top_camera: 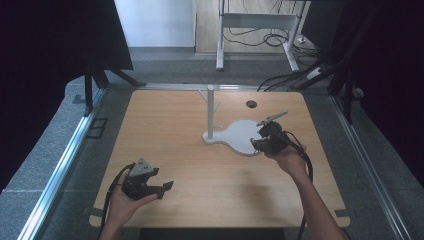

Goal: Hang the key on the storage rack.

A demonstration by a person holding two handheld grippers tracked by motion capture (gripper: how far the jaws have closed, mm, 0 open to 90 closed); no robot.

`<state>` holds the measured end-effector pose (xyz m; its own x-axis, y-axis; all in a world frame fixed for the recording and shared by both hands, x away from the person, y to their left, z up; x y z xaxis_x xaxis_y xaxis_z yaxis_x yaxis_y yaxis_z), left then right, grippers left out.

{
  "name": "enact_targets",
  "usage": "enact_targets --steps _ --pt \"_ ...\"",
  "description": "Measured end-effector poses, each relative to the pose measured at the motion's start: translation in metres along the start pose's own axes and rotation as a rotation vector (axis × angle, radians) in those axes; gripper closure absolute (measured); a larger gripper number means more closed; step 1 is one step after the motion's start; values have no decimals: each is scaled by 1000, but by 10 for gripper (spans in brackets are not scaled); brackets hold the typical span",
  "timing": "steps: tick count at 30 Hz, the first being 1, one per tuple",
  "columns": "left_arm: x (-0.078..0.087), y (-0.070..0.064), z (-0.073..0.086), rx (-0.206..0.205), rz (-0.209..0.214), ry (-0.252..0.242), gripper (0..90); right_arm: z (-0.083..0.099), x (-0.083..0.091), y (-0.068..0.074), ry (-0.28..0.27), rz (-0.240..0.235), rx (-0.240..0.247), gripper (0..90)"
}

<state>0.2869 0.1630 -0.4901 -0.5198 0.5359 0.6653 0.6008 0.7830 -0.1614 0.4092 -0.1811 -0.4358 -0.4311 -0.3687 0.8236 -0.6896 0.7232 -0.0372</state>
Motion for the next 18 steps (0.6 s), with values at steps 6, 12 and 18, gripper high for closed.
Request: enact_targets --steps 6,12,18 --pt "2 -1 -1 -11 -3 -13 283 -5 -3 1 -10 4 -4 849" --pt "3 -3 -2 -21 2 -18 282 -17 -2 3 -14 5 8 848" --pt "2 -3 -1 -17 9 -6 282 -27 -2 3 -20 13 13 849"
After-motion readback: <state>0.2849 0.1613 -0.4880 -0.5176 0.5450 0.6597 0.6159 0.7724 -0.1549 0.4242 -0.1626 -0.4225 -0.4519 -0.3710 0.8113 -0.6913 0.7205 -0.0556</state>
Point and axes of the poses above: each handheld gripper's, and its own axes: x roughly backward along the jaws, z roughly out of its underside, y roughly to its left, the point moved 6 cm from there along -x, roughly forward along the jaws, and after that the axes turned 4 degrees about x, right-handed, at the moved point
